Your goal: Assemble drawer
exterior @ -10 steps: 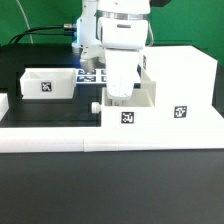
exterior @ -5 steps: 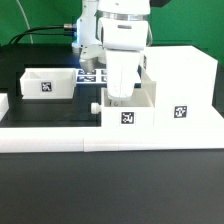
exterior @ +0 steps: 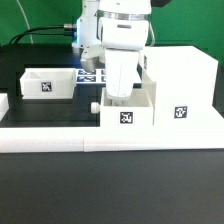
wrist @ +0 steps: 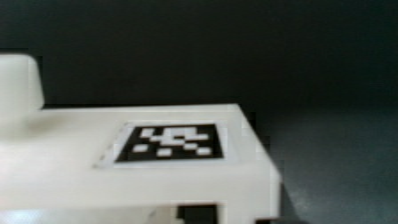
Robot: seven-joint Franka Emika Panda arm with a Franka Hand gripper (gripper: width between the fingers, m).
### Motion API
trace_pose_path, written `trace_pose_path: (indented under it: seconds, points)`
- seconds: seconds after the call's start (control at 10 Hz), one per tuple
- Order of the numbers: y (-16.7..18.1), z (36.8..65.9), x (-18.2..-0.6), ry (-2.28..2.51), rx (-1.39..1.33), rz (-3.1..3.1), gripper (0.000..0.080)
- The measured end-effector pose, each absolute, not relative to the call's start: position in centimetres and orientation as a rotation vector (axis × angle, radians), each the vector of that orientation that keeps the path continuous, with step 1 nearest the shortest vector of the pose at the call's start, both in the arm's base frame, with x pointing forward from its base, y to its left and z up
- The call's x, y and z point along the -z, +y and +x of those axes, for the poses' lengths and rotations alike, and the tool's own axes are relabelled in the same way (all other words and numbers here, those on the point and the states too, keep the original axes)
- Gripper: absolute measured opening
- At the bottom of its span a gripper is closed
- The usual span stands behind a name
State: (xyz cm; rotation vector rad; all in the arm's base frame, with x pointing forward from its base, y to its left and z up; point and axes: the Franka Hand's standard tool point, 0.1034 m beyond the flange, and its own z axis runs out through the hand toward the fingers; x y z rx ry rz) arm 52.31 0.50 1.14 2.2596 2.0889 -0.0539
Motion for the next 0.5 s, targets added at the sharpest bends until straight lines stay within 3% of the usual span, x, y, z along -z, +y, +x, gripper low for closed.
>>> trace_pose_path:
  seconds: [0.5]
  points:
    - [0.54, 52.16, -1.07, 2.145, 0.071, 2.193, 0.0041]
